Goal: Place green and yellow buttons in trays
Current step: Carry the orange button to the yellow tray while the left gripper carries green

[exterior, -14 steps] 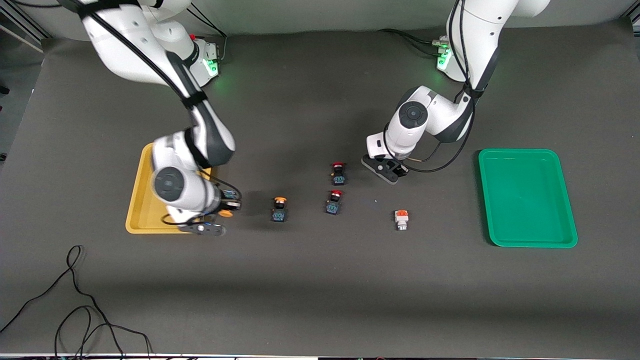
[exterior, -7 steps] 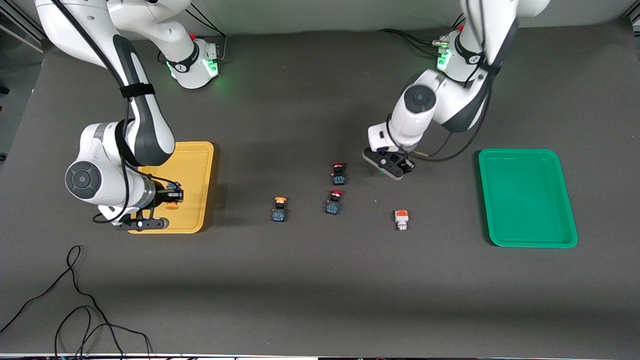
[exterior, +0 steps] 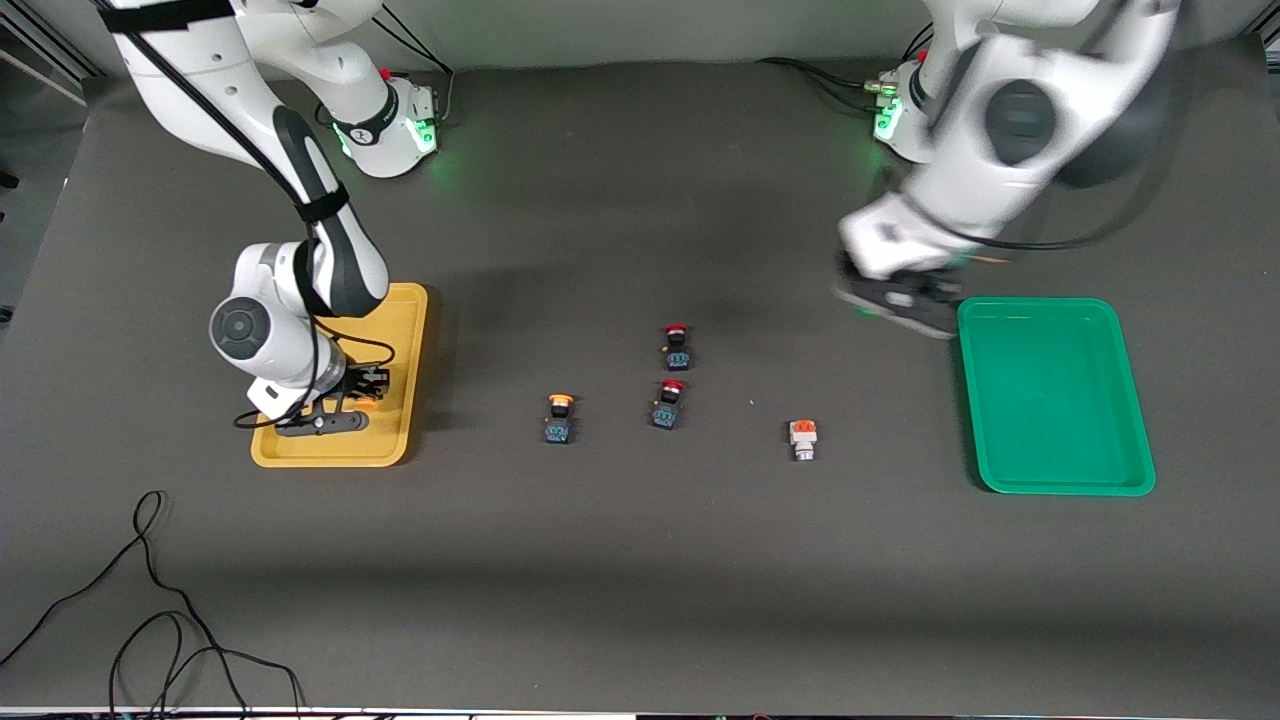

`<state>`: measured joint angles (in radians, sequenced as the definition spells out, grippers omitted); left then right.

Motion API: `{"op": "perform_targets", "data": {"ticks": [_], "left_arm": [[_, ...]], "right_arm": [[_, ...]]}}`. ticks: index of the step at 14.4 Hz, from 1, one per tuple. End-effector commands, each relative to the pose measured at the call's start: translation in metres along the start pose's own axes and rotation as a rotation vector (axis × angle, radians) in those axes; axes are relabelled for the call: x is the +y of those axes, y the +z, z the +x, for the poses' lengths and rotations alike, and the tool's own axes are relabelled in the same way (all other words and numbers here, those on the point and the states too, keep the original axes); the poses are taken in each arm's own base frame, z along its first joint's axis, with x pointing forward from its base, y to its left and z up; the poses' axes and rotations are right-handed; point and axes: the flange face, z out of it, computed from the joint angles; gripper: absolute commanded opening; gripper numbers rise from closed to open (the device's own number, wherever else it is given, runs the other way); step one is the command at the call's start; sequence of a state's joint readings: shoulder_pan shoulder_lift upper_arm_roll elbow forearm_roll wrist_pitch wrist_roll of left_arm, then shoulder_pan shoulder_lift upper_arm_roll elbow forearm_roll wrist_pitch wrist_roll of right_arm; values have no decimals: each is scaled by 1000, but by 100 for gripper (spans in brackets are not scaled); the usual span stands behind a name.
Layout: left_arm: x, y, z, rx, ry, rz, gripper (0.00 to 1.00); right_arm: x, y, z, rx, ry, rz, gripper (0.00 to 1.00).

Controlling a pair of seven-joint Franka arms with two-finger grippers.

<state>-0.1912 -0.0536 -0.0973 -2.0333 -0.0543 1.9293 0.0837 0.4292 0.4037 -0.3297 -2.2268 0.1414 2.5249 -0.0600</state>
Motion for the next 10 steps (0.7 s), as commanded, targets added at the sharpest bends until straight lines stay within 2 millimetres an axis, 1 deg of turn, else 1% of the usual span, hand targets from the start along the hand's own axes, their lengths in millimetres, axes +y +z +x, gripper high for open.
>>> {"op": "perform_targets", "data": {"ticks": [1,2,3,4,5,6,7,8,9,10], "left_arm": [[-104,-7,-19,-43,-94,-29,0],[-135,-6,-27,-48,-132,-16,0],[-162,-3,-35,-62,-164,25,0],[-184,9,-38,-81,-191,43,0],[-204,26,-39,-95,-222,45,0],[-225,47,-39,-105,-241,56,0],[-244,74,-39,-125,-262,46,0],[-261,106,-40,-151,-281,26,0],[-272,139,-41,-178,-295,5,0],[-276,163,-39,-195,-302,-8,0]], "right_arm": [[-7,-4,4,18,-18,30,0],[-6,-4,4,17,-20,30,32],[-7,-6,4,18,-25,31,66],[-7,-7,4,15,-24,33,87],[-8,-10,4,5,-26,37,100],[-11,-19,6,-1,-29,45,100],[-12,-32,8,-19,-27,58,100],[-15,-49,11,-39,-29,74,99],[-17,-69,16,-54,-34,89,99],[-19,-89,20,-68,-34,103,99]]}}
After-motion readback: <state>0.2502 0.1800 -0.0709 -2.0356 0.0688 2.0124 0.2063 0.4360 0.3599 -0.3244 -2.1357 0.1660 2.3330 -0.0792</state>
